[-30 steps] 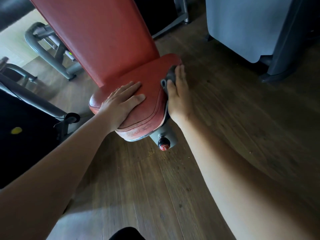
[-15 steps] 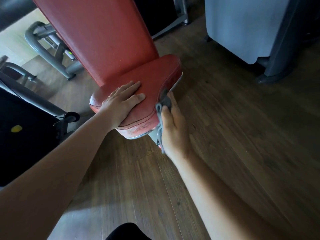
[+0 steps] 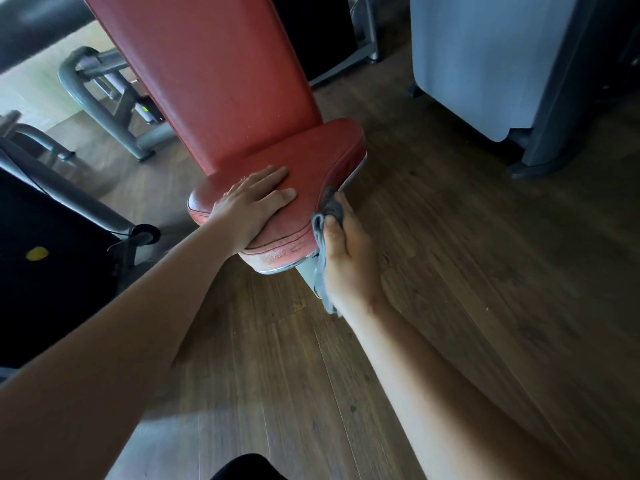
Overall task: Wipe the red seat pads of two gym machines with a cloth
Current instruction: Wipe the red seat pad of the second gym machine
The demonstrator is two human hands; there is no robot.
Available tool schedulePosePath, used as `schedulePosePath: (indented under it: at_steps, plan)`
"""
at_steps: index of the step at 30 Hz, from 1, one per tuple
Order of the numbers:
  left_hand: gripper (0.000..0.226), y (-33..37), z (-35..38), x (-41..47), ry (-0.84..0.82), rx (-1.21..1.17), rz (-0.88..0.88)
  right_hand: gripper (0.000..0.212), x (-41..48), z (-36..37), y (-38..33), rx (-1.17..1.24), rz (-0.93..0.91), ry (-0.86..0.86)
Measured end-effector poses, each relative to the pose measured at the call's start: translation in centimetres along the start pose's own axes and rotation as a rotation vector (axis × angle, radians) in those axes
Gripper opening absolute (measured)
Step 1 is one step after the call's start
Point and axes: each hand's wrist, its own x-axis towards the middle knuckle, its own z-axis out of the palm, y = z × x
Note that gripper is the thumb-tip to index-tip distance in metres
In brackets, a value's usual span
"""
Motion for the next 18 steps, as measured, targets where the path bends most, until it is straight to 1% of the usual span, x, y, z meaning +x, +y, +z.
schedulePosePath:
  at_steps: [2, 4, 7, 8, 9, 10, 11, 13, 14, 16, 18]
  plan:
    - [0.091, 0.0, 0.3, 0.1, -0.021, 0.020, -0.003, 0.052, 1.8, -0.7, 0.0, -0.095, 0.021, -0.017]
    - [0.094, 0.2, 0.0, -0.2, -0.037, 0.043, -0.005, 0.047, 2.7, -1.5, -1.0, -0.201, 0.014, -0.042]
    - [0.111, 0.4, -0.8, -0.6, -0.049, 0.144, 0.024, 0.036, 3.5, -2.9, -3.8, -0.286, -0.039, -0.037]
    - [0.112, 0.6, -1.1, -0.8, -0.039, 0.177, 0.034, 0.035, 3.8, -3.2, -5.1, -0.319, -0.068, -0.026]
    - [0.104, 1.0, -1.4, -1.1, -0.018, 0.176, 0.031, 0.034, 4.1, -3.5, -6.4, -0.357, -0.100, -0.017]
    - [0.091, 1.6, -1.8, -1.6, 0.020, 0.127, 0.025, 0.034, 4.2, -3.6, -7.7, -0.388, -0.127, -0.012]
    - [0.077, 2.5, -2.3, -2.3, 0.075, 0.029, 0.032, 0.033, 4.2, -3.6, -9.0, -0.394, -0.142, -0.014]
    - [0.051, 4.8, -2.8, -4.3, 0.201, -0.229, 0.079, 0.031, 4.4, -3.2, -11.1, -0.358, -0.142, -0.020]
    - [0.043, 6.0, -3.1, -5.4, 0.251, -0.354, 0.108, 0.029, 4.3, -2.9, -12.3, -0.340, -0.147, -0.018]
    - [0.038, 7.9, -3.1, -7.2, 0.298, -0.582, 0.132, 0.031, 4.0, -2.2, -14.2, -0.316, -0.170, -0.001]
    - [0.045, 8.8, -2.9, -8.5, 0.288, -0.837, 0.120, 0.028, 3.2, -1.5, -16.0, -0.268, -0.159, 0.001]
